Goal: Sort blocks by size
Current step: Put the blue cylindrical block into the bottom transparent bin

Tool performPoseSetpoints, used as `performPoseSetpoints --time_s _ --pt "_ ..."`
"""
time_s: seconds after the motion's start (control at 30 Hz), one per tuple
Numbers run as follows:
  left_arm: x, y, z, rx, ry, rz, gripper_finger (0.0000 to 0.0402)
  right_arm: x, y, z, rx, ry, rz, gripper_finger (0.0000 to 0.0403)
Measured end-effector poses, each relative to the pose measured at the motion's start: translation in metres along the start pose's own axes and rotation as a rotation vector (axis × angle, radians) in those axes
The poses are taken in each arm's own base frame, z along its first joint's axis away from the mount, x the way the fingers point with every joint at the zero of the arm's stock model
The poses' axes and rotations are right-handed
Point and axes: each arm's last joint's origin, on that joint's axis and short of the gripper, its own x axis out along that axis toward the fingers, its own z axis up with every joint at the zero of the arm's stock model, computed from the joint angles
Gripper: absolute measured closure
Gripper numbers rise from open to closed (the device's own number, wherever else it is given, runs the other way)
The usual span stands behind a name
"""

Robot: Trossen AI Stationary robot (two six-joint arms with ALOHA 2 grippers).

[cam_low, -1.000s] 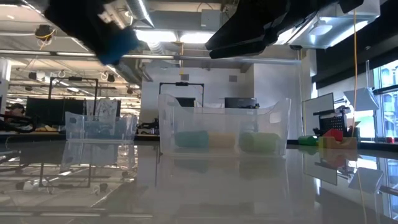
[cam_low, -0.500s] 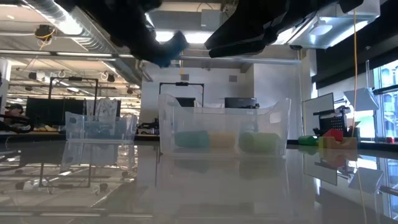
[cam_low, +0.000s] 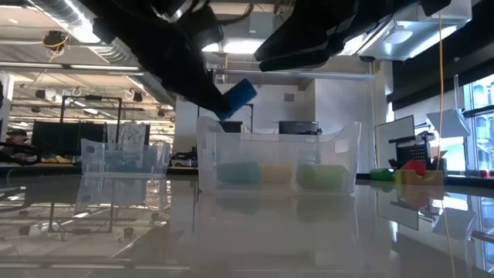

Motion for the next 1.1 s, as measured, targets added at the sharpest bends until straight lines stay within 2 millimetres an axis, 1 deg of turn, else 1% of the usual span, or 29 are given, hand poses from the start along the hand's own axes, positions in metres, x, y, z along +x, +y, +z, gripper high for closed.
performPoseSetpoints --time_s 0.3,0.37,0.47,0.57,0.73,0.9,1.1 --pt "0.002 0.003 -0.002 -0.007 0.011 0.009 0.026 0.0 0.0 0.0 -0.002 0.002 -0.001 0.0139" --pt "0.002 0.003 -0.002 -0.007 0.012 0.009 0.0255 0.0 0.0 0.0 -0.001 0.002 -0.001 0.0139" --pt "0.002 0.003 -0.002 0.006 0.015 0.003 0.0234 0.0 0.0 0.0 -0.002 0.003 -0.001 0.0139" --pt "0.002 0.001 -0.002 0.005 0.013 -0.056 0.0208 0.0 0.0 0.0 -0.002 0.003 -0.001 0.0139" --pt "0.0 0.001 -0.001 0.0 0.012 -0.065 0.0177 0.0 0.0 0.0 -0.002 0.003 -0.001 0.0139" --pt "-0.013 -0.002 0.006 0.026 -0.026 -0.077 0.0169 0.0 0.0 -0.001 -0.006 0.011 -0.002 0.0139" --pt "-0.043 -0.015 0.01 0.084 -0.031 -0.124 0.0171 0.0 0.0 -0.001 -0.004 0.011 -0.001 0.0139"
